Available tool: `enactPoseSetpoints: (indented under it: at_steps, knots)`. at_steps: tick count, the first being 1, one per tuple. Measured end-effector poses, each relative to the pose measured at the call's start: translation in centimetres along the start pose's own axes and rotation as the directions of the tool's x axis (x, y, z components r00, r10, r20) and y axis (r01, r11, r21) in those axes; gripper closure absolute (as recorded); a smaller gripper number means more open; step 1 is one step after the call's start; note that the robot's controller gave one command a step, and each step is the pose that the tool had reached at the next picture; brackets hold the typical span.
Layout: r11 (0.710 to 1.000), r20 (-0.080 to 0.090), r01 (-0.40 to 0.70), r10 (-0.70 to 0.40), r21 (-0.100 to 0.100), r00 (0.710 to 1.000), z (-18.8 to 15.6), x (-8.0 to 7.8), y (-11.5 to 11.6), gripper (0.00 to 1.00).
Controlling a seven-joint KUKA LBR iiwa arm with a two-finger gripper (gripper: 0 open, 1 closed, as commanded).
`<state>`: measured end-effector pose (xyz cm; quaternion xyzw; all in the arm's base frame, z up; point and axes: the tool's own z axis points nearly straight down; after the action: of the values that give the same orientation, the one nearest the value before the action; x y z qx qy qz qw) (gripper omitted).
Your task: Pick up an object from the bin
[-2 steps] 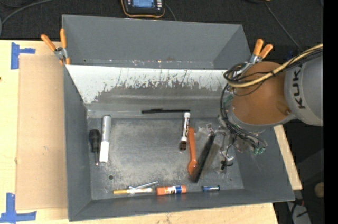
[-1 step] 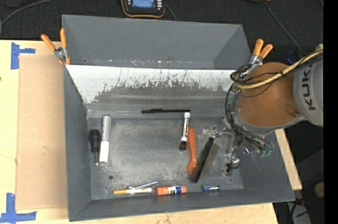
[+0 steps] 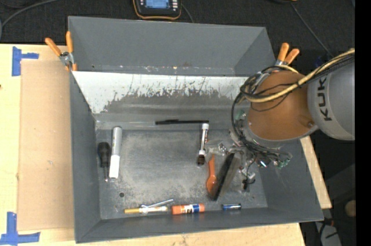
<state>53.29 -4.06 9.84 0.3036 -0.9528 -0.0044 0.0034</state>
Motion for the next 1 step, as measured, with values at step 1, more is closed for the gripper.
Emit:
enactPoseSetpoints:
  at_steps: [1]
  knots:
    - [0.990, -0.001, 0.139, -0.139, 0.004, 0.990, 2.99, 0.61, 0.76, 0.00]
